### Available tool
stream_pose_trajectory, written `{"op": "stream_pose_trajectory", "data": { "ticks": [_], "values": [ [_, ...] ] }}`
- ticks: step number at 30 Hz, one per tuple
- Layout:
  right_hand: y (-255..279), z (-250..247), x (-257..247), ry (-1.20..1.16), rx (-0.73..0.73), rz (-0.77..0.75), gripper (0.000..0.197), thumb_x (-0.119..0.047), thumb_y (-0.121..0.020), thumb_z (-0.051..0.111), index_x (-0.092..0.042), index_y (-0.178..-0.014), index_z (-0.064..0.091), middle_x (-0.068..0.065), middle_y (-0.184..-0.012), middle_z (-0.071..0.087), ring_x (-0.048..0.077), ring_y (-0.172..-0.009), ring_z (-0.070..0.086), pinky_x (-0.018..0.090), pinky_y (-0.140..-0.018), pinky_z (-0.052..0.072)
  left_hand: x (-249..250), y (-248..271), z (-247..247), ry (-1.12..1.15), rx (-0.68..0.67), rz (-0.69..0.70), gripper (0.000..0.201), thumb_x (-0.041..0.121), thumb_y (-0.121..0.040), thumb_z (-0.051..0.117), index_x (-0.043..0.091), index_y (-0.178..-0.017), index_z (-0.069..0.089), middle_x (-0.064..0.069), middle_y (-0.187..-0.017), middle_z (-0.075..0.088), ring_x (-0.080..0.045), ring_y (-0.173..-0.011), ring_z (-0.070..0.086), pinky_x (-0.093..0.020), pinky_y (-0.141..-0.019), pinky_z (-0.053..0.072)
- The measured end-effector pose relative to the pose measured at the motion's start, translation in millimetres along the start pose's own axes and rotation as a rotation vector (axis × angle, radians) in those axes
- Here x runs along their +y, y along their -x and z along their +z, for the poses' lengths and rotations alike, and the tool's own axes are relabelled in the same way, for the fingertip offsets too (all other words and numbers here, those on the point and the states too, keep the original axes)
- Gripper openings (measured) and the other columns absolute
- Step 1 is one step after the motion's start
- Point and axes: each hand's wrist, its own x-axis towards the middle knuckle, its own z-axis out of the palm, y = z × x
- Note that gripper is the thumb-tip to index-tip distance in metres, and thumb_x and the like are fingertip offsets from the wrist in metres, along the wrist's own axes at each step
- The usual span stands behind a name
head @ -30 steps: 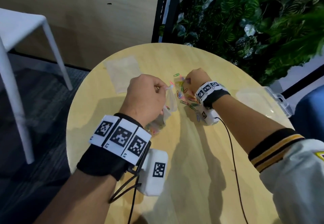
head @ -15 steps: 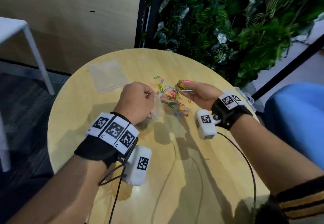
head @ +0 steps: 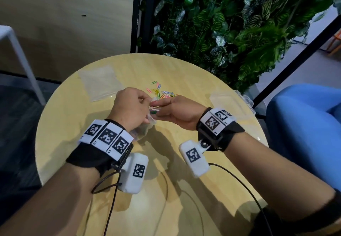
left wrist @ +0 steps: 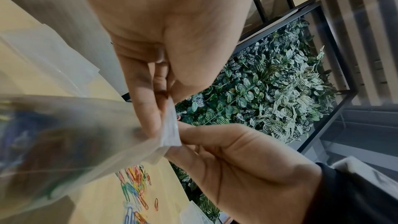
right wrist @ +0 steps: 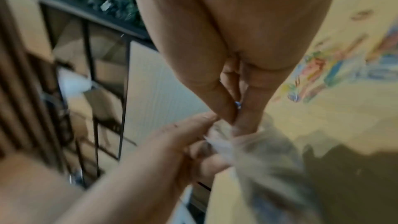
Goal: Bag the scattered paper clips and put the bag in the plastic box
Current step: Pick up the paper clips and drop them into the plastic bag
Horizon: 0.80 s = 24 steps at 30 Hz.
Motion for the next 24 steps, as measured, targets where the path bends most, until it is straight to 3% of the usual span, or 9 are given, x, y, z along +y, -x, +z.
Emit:
{"op": "stream_pose_trajectory", "data": {
  "ticks": [2,5,8,12,15,18,21,24],
  "values": [
    [-2,2,4,0.226,0.068,-0.101,0.022,0.010,-0.087,0.059,0.010,-0.108,0.065,0.016,-0.093,0.068,0.020,-0.074,0.068,0.025,-0.078,0.059,1,0,-1,-0.002,-0.008,-0.008,0.018,0.007,-0.099,0.057,0.007,-0.098,0.075,-0.005,-0.075,0.073,-0.011,-0.043,0.068,-0.016,-0.041,0.051],
    [-10,2,10,0.564,0.135,-0.279,0.013,-0.001,-0.084,0.067,0.002,-0.094,0.075,0.011,-0.075,0.071,0.017,-0.065,0.068,0.030,-0.077,0.060,2,1,-4,-0.003,-0.025,-0.020,0.016,0.009,-0.099,0.058,0.009,-0.097,0.074,-0.007,-0.080,0.074,-0.015,-0.049,0.072,-0.022,-0.048,0.058],
    [-16,5,7,0.723,0.134,-0.310,0.019,-0.004,-0.082,0.065,-0.010,-0.096,0.077,0.003,-0.077,0.073,0.007,-0.066,0.064,0.031,-0.083,0.058,1,-1,-8,0.005,-0.027,-0.023,0.017,0.008,-0.099,0.057,0.007,-0.097,0.074,-0.009,-0.079,0.074,-0.017,-0.050,0.073,-0.022,-0.049,0.059],
    [-14,7,-6,0.705,-0.057,-0.268,0.036,0.011,-0.080,0.059,-0.005,-0.110,0.071,0.009,-0.107,0.073,0.011,-0.086,0.065,0.029,-0.088,0.054,-1,-3,-17,0.003,-0.006,-0.022,0.018,0.007,-0.099,0.057,0.008,-0.093,0.074,-0.008,-0.076,0.074,-0.016,-0.049,0.072,-0.023,-0.050,0.060],
    [-14,0,-13,0.438,-0.081,-0.327,0.026,0.011,-0.087,0.055,0.005,-0.108,0.068,0.014,-0.100,0.072,0.029,-0.083,0.071,0.036,-0.077,0.060,-5,-4,-23,-0.010,0.013,0.016,0.020,0.009,-0.100,0.056,0.008,-0.090,0.074,-0.008,-0.074,0.074,-0.013,-0.046,0.070,-0.018,-0.045,0.054],
    [-40,-33,-8,0.262,0.158,-0.313,0.020,0.005,-0.091,0.055,0.000,-0.106,0.067,0.013,-0.097,0.069,0.024,-0.077,0.066,0.035,-0.067,0.059,-10,-5,-30,-0.013,0.021,0.026,0.020,0.010,-0.099,0.056,0.009,-0.093,0.076,-0.006,-0.073,0.074,-0.015,-0.047,0.071,-0.019,-0.045,0.054],
    [-84,-82,8,0.776,0.510,-0.109,0.035,-0.022,-0.087,0.065,-0.015,-0.121,0.062,0.010,-0.116,0.064,0.029,-0.097,0.064,0.037,-0.082,0.055,-12,-6,-34,-0.011,0.027,0.030,0.021,0.009,-0.099,0.057,0.008,-0.092,0.076,-0.001,-0.072,0.072,-0.014,-0.046,0.071,-0.018,-0.043,0.053],
    [-109,-99,19,1.181,0.625,0.096,0.055,-0.037,-0.090,0.057,-0.013,-0.138,0.047,0.014,-0.133,0.053,0.033,-0.116,0.055,0.038,-0.090,0.047,-13,-6,-36,-0.007,0.032,0.037,0.020,0.009,-0.098,0.058,0.008,-0.091,0.077,-0.005,-0.070,0.073,-0.018,-0.048,0.072,-0.027,-0.052,0.061]
  ]
}}
